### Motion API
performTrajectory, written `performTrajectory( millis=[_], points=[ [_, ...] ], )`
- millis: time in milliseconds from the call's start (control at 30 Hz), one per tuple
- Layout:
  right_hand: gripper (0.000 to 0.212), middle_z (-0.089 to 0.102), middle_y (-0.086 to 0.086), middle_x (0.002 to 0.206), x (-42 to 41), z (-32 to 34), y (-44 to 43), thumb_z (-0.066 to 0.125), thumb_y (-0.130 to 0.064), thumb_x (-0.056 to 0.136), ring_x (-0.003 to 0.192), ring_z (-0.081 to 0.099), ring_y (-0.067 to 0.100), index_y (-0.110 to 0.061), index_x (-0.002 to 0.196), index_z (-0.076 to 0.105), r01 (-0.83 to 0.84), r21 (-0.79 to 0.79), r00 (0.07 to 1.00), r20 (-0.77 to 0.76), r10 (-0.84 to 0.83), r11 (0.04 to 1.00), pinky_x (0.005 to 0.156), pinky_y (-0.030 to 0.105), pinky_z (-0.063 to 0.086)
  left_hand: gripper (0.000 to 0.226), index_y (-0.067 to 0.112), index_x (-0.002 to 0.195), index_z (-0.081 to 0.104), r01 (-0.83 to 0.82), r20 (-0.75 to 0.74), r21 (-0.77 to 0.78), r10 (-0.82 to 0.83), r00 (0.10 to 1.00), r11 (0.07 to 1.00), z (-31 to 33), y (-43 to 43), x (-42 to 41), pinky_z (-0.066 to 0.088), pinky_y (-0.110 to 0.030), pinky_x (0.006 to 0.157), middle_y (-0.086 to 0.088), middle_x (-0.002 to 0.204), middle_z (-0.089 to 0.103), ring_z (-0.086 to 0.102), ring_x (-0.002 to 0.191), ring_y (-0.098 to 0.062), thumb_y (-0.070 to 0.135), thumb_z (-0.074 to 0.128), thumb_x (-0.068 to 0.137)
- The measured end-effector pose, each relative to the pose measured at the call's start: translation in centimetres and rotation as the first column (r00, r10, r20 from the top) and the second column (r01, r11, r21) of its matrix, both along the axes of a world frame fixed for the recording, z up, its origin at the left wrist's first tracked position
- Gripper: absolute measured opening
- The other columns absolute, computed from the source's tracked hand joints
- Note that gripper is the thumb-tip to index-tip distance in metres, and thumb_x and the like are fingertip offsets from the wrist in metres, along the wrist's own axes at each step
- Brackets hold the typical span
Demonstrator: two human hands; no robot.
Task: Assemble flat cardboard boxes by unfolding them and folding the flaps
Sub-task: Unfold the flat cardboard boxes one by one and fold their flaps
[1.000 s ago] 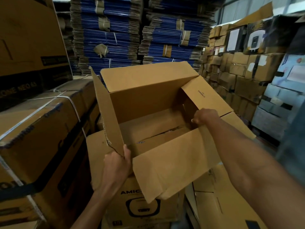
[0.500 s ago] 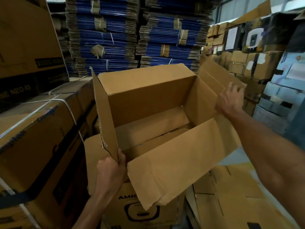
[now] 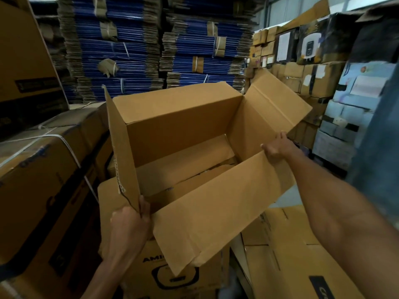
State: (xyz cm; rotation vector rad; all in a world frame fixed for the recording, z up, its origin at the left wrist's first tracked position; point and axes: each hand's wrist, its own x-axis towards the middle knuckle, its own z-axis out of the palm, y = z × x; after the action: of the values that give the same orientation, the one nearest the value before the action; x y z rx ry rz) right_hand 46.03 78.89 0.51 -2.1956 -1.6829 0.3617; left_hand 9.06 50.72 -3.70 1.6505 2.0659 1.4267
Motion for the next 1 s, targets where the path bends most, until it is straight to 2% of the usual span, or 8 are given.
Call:
performTrajectory(
  millis=[267,400,533,600,767,933,967,1000],
  points=[
    [0.081,0.045,0.021,0.143,1.9,0.0,0.8,0.062,-0.047,0.086,0.129,0.046,0.041,-0.008,0.150,0.031,0.053,-0.013,0.999,0.001,-0.053,0.999,0.106,0.052,0.043,0.038,0.009,0.072,0.051,-0.031,0.025,-0.054,0.032,0.999,0.998,-0.3,-0.9,0.7,0.053,-0.046,0.047,-0.017,0.063,0.060,0.061,0.052,-0.039,0.025,0.045,0.105],
    [0.078,0.048,0.020,0.146,2.5,-0.8,0.9,0.055,-0.054,0.093,0.129,0.048,0.042,-0.008,0.152,0.033,0.027,-0.002,1.000,0.001,-0.027,1.000,0.107,0.054,0.041,0.042,0.006,0.070,0.056,-0.034,-0.006,-0.063,0.033,0.999,0.997,-0.1,-0.6,1.2,0.049,-0.043,0.040,-0.011,0.058,0.059,0.058,0.045,-0.031,0.026,0.044,0.106],
    [0.059,0.050,0.020,0.144,-0.4,-0.2,-2.3,0.046,-0.049,0.102,0.135,0.042,0.042,-0.005,0.142,0.047,-0.026,0.208,0.993,0.121,0.001,0.978,0.108,0.055,0.035,0.040,0.007,0.075,0.057,-0.031,-0.006,-0.097,0.031,1.000,0.995,1.2,0.0,1.6,0.050,-0.038,0.039,-0.010,0.062,0.061,0.060,0.045,-0.021,0.027,0.044,0.107],
    [0.048,0.056,0.015,0.141,-3.8,0.3,-5.6,0.054,-0.038,0.102,0.132,0.049,0.035,-0.009,0.140,0.052,-0.116,0.380,0.991,-0.014,0.131,0.918,0.109,0.053,0.040,0.041,0.006,0.078,0.060,-0.014,-0.014,-0.127,0.013,1.000,0.992,2.0,0.4,1.6,0.045,-0.023,0.037,-0.008,0.064,0.063,0.058,0.042,-0.012,0.028,0.042,0.108],
    [0.026,0.066,-0.002,0.128,-14.7,0.1,-19.3,0.061,-0.018,0.099,0.117,0.059,0.013,-0.019,0.124,0.066,-0.334,0.612,0.803,-0.213,0.556,0.717,0.102,0.038,0.051,0.024,0.003,0.120,0.056,0.039,-0.075,-0.179,-0.053,0.996,0.983,3.9,2.9,0.7,0.047,-0.018,0.043,-0.007,0.087,0.067,0.065,0.062,-0.014,0.021,0.046,0.107],
    [0.019,0.065,0.005,0.084,-23.9,-4.5,-32.5,0.052,-0.013,0.096,0.078,0.058,0.017,-0.007,0.088,0.067,-0.457,0.834,0.609,0.040,0.792,0.310,0.071,0.028,0.047,0.033,0.012,0.128,0.049,0.097,-0.149,-0.259,-0.139,0.979,0.961,4.9,4.6,-0.7,0.055,-0.042,0.063,-0.014,0.104,0.063,0.064,0.086,-0.029,0.015,0.050,0.096],
    [0.021,0.064,0.005,0.083,-25.3,-6.3,-33.9,0.050,-0.016,0.097,0.074,0.057,0.017,-0.007,0.087,0.066,-0.496,0.803,0.600,0.041,0.799,0.331,0.066,0.029,0.047,0.031,0.012,0.125,0.050,0.109,-0.130,-0.267,-0.148,0.980,0.958,5.2,4.4,-1.1,0.058,-0.046,0.072,-0.014,0.107,0.063,0.064,0.089,-0.031,0.015,0.050,0.095],
    [0.025,0.066,0.003,0.089,-26.4,-8.0,-34.6,0.048,-0.025,0.100,0.077,0.060,0.016,-0.010,0.095,0.068,-0.500,0.745,0.603,-0.066,0.795,0.441,0.066,0.032,0.050,0.030,0.013,0.124,0.051,0.122,-0.105,-0.268,-0.154,0.982,0.956,5.4,4.3,-1.5,0.059,-0.048,0.077,-0.014,0.108,0.063,0.064,0.091,-0.032,0.015,0.049,0.095]
  ],
)
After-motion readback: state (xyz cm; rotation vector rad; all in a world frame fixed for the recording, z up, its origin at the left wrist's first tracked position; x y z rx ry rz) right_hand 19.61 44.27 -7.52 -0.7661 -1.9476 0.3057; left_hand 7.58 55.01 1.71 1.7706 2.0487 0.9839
